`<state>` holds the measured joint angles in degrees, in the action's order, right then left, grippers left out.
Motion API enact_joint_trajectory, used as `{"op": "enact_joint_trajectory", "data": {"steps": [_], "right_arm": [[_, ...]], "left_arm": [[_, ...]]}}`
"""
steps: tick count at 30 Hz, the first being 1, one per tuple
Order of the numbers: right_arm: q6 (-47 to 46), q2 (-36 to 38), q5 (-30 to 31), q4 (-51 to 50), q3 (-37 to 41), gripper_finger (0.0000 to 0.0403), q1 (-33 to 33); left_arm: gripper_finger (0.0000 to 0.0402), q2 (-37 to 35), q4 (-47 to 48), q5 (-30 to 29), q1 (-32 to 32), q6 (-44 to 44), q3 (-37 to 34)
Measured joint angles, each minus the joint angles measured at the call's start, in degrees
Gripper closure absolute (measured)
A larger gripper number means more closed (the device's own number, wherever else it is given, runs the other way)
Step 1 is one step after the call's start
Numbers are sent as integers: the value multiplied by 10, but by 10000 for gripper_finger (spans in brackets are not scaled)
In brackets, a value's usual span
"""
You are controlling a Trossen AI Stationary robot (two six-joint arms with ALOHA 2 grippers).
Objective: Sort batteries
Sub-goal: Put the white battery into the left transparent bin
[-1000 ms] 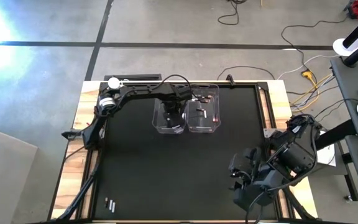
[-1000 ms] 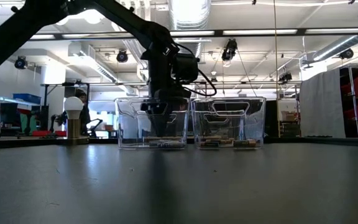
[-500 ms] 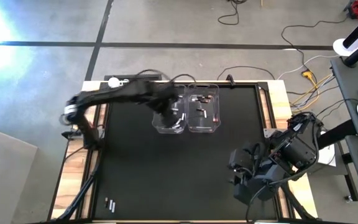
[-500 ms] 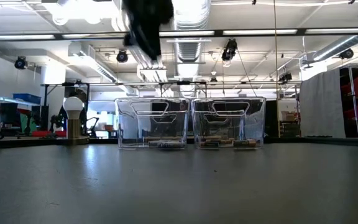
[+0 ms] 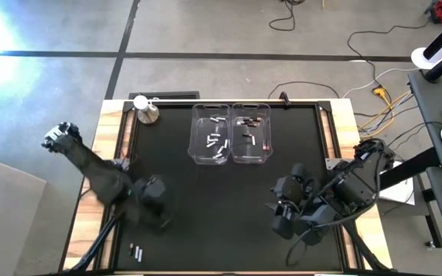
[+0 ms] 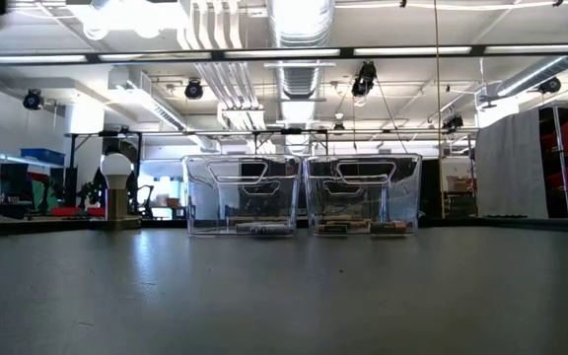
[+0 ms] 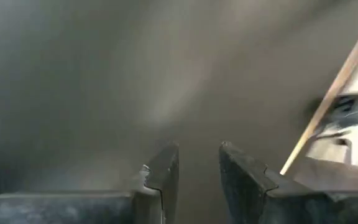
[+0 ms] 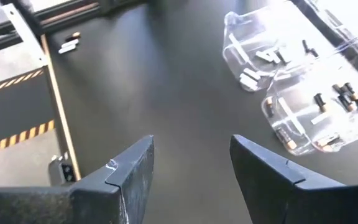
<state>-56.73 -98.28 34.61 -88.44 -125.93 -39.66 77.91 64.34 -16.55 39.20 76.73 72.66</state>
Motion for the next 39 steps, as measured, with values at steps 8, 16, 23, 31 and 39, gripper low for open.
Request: {"op": "enact_joint_trajectory", "data": {"steps": [8, 16, 23, 31, 39], "right_arm": [[3, 0, 5, 43, 37, 199, 24], [3, -1, 4, 74, 67, 199, 44], [6, -1, 1, 74, 71, 199, 58], [12, -1, -1, 78, 71, 199, 59], [12, -1, -3, 78, 71, 199, 58]], "left_arm": [[281, 86, -131, 72, 185, 312, -123], [242, 208, -178, 180, 226, 352, -69], [239, 278, -184, 245, 226, 350, -24], [239, 299, -185, 250, 226, 363, -14], [239, 299, -180, 258, 224, 393, -30]]}}
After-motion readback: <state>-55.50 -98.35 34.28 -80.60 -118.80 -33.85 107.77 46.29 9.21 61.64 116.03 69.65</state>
